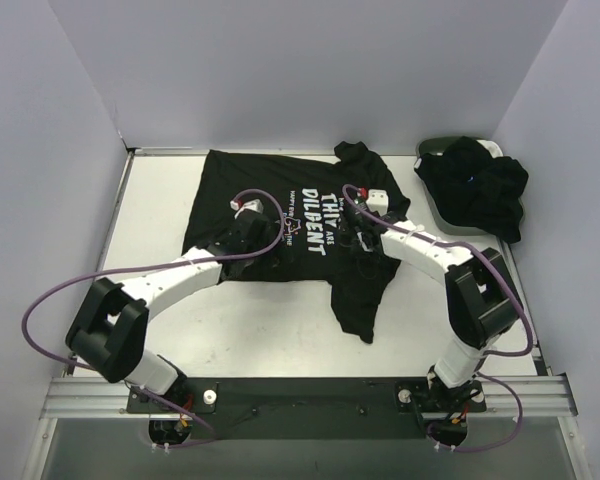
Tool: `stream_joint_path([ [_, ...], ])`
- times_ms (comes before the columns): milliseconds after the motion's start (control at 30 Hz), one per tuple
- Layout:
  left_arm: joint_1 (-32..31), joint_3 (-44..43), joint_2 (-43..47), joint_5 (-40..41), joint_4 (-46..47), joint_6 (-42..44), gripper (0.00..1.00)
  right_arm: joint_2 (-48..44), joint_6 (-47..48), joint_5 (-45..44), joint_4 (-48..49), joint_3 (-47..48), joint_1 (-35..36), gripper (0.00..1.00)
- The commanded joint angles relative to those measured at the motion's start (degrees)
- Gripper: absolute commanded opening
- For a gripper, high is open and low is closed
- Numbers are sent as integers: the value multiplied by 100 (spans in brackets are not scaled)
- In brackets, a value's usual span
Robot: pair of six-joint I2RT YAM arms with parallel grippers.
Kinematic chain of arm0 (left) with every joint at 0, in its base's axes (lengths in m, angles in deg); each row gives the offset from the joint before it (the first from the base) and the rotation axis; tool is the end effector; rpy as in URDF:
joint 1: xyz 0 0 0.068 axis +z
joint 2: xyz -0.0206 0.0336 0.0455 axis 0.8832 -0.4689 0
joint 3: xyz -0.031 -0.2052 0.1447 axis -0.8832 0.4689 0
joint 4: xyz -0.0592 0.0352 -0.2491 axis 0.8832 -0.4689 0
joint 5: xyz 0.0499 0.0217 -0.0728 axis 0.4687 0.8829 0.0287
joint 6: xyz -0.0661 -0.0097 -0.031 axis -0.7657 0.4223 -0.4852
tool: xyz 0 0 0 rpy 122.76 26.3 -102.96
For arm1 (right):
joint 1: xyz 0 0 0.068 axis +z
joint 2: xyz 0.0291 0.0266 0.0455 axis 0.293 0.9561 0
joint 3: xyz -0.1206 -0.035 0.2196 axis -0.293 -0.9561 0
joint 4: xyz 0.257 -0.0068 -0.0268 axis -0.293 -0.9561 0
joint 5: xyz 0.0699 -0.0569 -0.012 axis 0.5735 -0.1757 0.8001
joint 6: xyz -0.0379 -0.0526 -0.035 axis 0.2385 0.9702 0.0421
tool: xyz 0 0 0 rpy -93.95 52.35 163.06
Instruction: Fold and stack the t-shirts
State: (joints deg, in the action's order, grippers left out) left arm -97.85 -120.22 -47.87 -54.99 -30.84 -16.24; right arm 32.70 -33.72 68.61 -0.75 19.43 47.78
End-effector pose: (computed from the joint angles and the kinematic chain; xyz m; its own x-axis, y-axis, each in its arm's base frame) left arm 0.2688 -0.1861 0.1848 -0.7892 -0.2948 -0.5388 -0.0450 0.9026 -0.4281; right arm 0.3265 0.1729 0.1691 -0.7369 0.1653 -0.6555 0.0887 0.9849 0.1486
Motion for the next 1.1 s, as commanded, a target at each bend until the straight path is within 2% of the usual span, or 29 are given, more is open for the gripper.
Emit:
stream_joint_path([
  [0, 83, -405, -469, 193, -14, 77, 97, 359, -99, 242, -166, 173, -51, 86],
  [167, 250, -344, -672, 176, 30, -73, 98, 754, -205, 497, -8, 156, -112, 86],
  [367, 470, -72, -567, 132, 100, -143, 97, 1483, -162, 874, 62, 647, -401, 86],
  [733, 716, 131, -215, 158, 65, -135, 97, 3084, 207, 1901, -254, 3317, -622, 86],
  [800, 716, 105, -215, 149, 30, -126, 96, 2954, 251, 1886, -141, 3311, -596, 86],
  [833, 716, 105, -206, 123, 30, -117, 96, 2579, 313, 1764, -36, 3163, -578, 86],
  [933, 716, 183, -145, 105, 100, -126, 96, 1473, 445, 1377, 659, 2092, -429, 87],
  [1067, 716, 245, -101, 105, 197, -144, 96, 432, 349, 789, 231, 1117, -201, 88],
])
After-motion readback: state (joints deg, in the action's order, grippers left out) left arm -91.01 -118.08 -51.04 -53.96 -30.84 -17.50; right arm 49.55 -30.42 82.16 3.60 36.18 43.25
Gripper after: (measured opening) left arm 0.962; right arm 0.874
